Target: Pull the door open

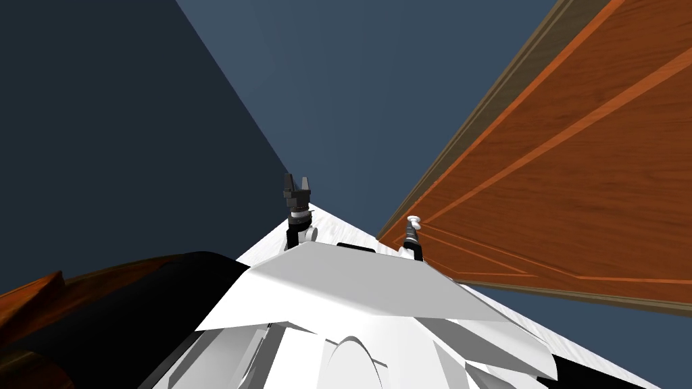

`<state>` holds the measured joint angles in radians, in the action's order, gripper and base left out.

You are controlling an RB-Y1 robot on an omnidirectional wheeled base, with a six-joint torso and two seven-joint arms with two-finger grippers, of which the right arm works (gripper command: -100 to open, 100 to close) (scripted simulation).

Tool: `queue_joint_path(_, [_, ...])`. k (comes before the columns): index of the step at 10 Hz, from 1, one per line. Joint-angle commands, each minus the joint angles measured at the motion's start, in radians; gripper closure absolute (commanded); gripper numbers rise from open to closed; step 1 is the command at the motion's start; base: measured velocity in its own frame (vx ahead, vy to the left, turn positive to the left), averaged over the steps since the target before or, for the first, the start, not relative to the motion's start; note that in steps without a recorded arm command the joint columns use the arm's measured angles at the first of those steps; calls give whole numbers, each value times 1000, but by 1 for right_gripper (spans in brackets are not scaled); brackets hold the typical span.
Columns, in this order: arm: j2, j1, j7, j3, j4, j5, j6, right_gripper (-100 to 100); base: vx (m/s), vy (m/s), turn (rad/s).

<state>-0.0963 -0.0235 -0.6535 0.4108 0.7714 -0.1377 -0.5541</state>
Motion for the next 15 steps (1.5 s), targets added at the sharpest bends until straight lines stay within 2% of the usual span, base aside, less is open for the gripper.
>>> queue_joint_path(1, [-12,20,50,9,14,-14,10,100,-37,-5,60])
queue_joint_path(2, [-12,20,53,9,14,-14,10,100,-24,-10,36])
queue_joint_path(7, [-25,21,197,-17,7,-42,-11,100,-36,-17,57])
queue_joint_path(11, [-32,21,289,-31,4,-58,-22,100,-32,-3,37])
queue_joint_path(12, [-32,21,296,-31,4,-58,-22,100,-33,-5,26])
queue_joint_path(13, [-35,21,330,-38,2,-66,-28,100,-44,-19,38])
queue_joint_path(14, [-35,21,337,-38,2,-66,-28,100,-33,-11,44])
queue_joint_path(15, [-39,21,374,-45,0,-74,-34,100,-32,-4,68])
